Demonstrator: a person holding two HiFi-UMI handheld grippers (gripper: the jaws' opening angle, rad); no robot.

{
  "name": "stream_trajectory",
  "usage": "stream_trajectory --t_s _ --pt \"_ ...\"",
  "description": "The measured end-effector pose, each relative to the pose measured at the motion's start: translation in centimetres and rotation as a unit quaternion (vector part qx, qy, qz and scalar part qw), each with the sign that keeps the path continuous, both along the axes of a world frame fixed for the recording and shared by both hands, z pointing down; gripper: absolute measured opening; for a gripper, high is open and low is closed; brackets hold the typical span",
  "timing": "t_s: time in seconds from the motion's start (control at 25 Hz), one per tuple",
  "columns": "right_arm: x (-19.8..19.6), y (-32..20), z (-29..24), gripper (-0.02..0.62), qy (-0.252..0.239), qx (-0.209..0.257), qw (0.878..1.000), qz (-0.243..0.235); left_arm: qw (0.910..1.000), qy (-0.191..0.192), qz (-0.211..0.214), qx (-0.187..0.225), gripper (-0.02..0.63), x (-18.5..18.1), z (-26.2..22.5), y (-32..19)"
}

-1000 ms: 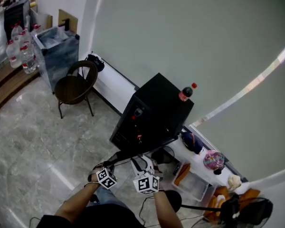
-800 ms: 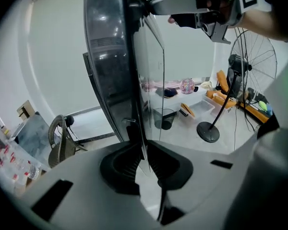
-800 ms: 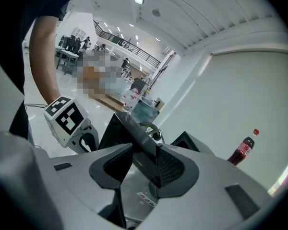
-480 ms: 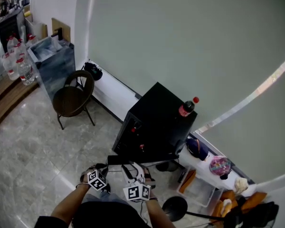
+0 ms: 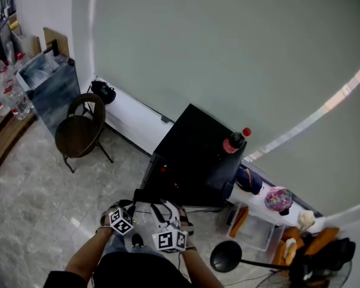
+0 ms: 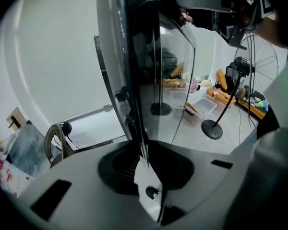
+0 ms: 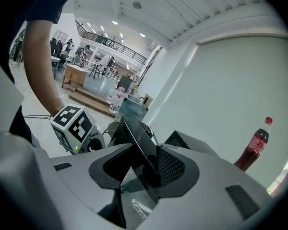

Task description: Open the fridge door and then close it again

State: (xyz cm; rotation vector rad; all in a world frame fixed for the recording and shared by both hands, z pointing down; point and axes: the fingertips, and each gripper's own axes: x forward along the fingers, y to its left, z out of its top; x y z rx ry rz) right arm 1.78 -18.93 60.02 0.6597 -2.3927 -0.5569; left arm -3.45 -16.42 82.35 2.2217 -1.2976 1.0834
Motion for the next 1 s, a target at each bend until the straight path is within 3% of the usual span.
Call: stream_trajectory --t_s 0.6,1.0 --pt "-1.0 -8.5 0.3 0.167 -0.004 0.016 0.988 0.155 0.9922 0.005 0.124 -0.01 0.052 -1.6 -0.1 -10.1" --pt "-0.8 -12.5 -0.1 0.167 -0.014 0.025 0.976 0.215 0.9887 0.012 0.148 -0.021 0.054 -1.4 -0.2 -14.9"
